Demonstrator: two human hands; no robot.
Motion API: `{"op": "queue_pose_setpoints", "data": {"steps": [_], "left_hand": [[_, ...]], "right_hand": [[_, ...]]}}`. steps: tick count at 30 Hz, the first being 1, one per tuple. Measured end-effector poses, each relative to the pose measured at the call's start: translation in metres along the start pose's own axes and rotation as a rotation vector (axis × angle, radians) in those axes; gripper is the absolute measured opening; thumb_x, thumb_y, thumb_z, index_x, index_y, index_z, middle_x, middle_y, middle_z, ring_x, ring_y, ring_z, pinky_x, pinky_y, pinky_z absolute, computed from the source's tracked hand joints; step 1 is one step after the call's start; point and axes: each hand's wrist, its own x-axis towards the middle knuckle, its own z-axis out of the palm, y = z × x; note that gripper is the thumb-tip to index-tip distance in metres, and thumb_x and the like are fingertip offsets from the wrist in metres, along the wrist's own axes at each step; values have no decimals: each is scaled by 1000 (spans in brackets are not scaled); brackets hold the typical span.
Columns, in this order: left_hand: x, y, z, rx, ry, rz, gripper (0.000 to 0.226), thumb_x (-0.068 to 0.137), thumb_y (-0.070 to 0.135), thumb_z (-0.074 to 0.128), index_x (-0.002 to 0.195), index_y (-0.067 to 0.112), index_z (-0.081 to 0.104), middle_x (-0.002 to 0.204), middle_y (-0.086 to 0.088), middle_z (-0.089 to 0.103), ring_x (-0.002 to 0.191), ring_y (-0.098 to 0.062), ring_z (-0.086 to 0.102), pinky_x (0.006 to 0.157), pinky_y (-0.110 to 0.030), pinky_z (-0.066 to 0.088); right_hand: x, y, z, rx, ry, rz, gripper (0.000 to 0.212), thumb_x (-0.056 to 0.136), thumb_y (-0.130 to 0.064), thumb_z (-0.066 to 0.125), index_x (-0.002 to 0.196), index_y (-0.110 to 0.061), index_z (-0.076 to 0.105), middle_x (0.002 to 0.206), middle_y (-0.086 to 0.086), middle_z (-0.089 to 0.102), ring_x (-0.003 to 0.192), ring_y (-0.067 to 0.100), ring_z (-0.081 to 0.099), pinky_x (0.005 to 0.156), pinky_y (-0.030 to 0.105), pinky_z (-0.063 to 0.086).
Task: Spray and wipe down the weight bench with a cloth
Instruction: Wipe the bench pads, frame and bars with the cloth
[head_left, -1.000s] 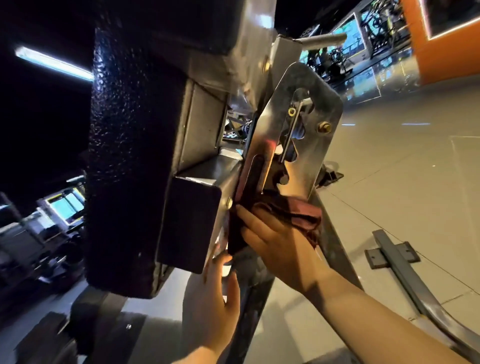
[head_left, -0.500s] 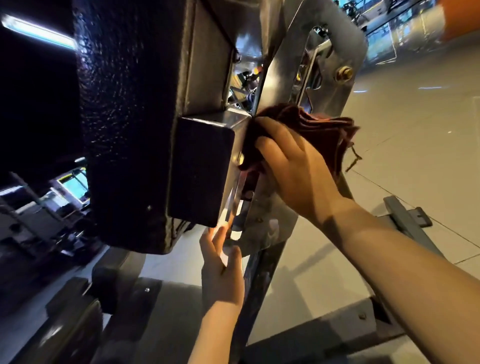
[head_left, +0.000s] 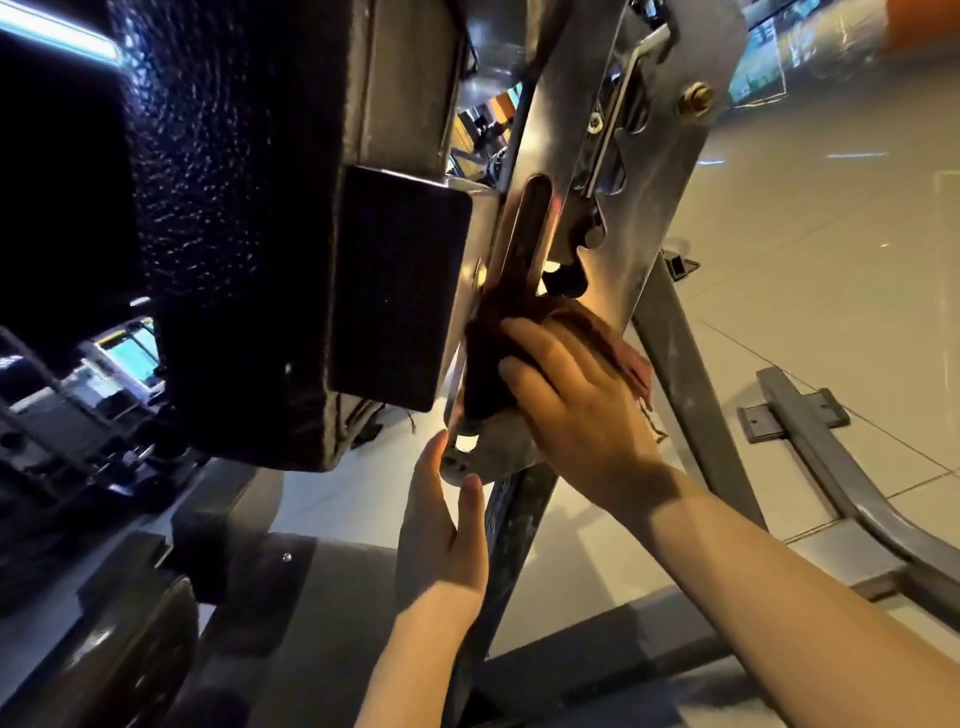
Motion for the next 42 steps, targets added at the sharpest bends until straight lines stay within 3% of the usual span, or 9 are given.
{"op": "queue_pose_setpoints", "data": {"steps": [3, 9, 14, 19, 28, 31, 34, 37, 42], "left_hand": [[5, 3, 1, 111, 15, 63, 81, 83, 74, 25, 142, 22, 41, 148, 1, 43, 135, -14, 41, 104, -35, 41], [10, 16, 8, 131, 7, 134, 75, 82, 65, 33, 144, 23, 36, 155, 0, 33, 136, -3, 24, 99, -8, 18], [6, 5, 26, 292, 51, 272, 60, 93, 47, 41, 146, 18, 37, 155, -13, 32, 140, -21, 24, 105, -43, 30], [8, 14, 33, 327, 84, 284, 62, 95, 48, 33, 147, 13, 36, 154, -16, 31, 138, -36, 33, 102, -52, 29], [5, 13, 38, 376, 88, 300, 58, 96, 45, 35, 150, 26, 26, 159, -10, 20, 141, -33, 25, 106, -58, 29], [7, 10, 44, 403, 89, 322, 62, 95, 47, 34, 152, 26, 22, 161, -4, 5, 145, -23, 11, 112, -50, 16], [8, 8, 58, 511, 107, 325, 65, 95, 47, 34, 152, 19, 24, 161, -13, 2, 147, -36, 12, 119, -41, 6], [8, 6, 63, 536, 102, 303, 64, 97, 50, 28, 153, 20, 20, 161, -16, 0, 148, -36, 9, 119, -32, -6], [10, 13, 67, 496, 133, 244, 64, 98, 54, 24, 153, 21, 22, 161, -12, 2, 147, -36, 10, 115, -33, -7]], "right_hand": [[2, 13, -18, 108, 198, 191, 20, 97, -14, 54, 114, -4, 54, 129, 24, 55, 119, 34, 50, 104, 38, 43], [9, 52, -25, 242, 228, 415, 32, 88, 4, 58, 113, -14, 49, 142, 13, 40, 127, 29, 44, 104, 33, 43], [-26, 55, 3, 75, 77, 382, 33, 88, -6, 55, 121, -11, 52, 149, 12, 38, 129, 37, 44, 108, 43, 39], [-56, 36, 7, 195, 61, 552, 51, 83, 9, 60, 127, -14, 46, 147, 12, 41, 128, 26, 42, 115, 12, 16], [5, 65, 0, 304, 391, 608, 65, 85, 1, 67, 134, -23, 33, 153, 18, 27, 141, 25, 26, 104, 2, 25], [-20, 61, 19, 225, 322, 654, 54, 98, -18, 52, 145, -20, 25, 157, 16, 21, 145, 25, 22, 116, 23, 24], [-71, 60, 39, 20, 154, 699, 51, 105, -39, 22, 151, -19, 14, 157, 18, 15, 143, 36, 21, 122, 39, 7], [-112, 66, 45, -38, 78, 740, 56, 102, -34, 32, 152, -24, 8, 153, 22, 23, 137, 44, 30, 113, 61, 26], [-89, 58, 34, 268, 201, 844, 56, 99, -23, 31, 151, -27, 11, 157, 11, 23, 142, 30, 25, 115, 61, 20]]}}
